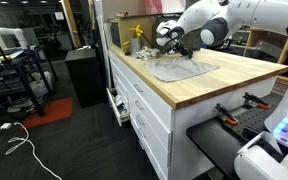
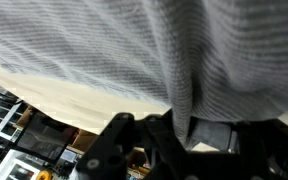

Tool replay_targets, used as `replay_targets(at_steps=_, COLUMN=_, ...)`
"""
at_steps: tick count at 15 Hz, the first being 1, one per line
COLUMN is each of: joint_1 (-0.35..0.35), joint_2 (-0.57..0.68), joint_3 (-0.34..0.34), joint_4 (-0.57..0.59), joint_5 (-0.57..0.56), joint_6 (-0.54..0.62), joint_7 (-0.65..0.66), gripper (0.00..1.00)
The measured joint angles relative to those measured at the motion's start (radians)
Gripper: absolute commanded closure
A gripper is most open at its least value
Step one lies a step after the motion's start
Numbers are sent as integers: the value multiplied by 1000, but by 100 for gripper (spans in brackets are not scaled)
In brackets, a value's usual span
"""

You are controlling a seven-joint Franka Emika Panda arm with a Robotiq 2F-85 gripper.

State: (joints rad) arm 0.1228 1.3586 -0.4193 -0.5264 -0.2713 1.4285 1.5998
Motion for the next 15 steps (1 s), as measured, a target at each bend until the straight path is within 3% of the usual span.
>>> replay_targets(at_steps=15, joint_1=-24, joint_2=1, joint_3=-2, joint_4=2, joint_5=-1, joint_6=-33, joint_7=1, gripper=100)
